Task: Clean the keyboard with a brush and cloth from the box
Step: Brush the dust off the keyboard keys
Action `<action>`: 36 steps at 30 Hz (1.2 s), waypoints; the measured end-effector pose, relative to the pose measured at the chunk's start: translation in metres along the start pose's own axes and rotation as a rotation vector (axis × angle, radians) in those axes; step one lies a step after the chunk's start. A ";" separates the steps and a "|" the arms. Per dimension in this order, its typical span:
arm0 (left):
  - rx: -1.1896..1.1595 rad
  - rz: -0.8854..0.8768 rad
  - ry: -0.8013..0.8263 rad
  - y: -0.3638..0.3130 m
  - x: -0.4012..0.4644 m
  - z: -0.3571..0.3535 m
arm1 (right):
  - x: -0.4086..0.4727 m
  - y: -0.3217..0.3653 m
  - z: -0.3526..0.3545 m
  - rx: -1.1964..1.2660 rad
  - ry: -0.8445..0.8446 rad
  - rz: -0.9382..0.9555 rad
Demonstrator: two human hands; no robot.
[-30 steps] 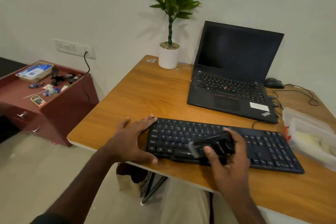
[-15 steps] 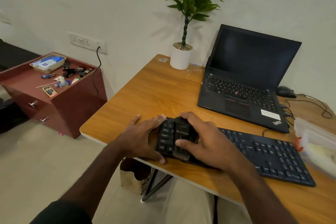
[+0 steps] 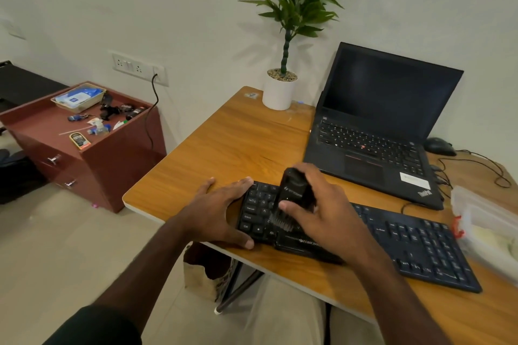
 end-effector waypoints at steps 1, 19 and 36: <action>-0.005 0.001 -0.005 0.000 0.000 0.000 | -0.002 -0.001 0.001 0.027 -0.068 0.006; -0.005 0.036 -0.052 -0.002 0.001 0.000 | -0.015 -0.001 -0.034 -0.060 0.139 -0.095; -0.014 0.050 -0.034 0.000 0.001 -0.001 | -0.022 -0.019 0.030 -0.007 0.154 -0.060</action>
Point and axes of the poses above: each hand's wrist, its own x-axis towards the middle knuckle, its own z-axis out of the back of the hand, y = z × x, the point moved 6 cm from there along x, towards the middle knuckle, and after that the axes turned 11 degrees about x, right-handed, at the moved point
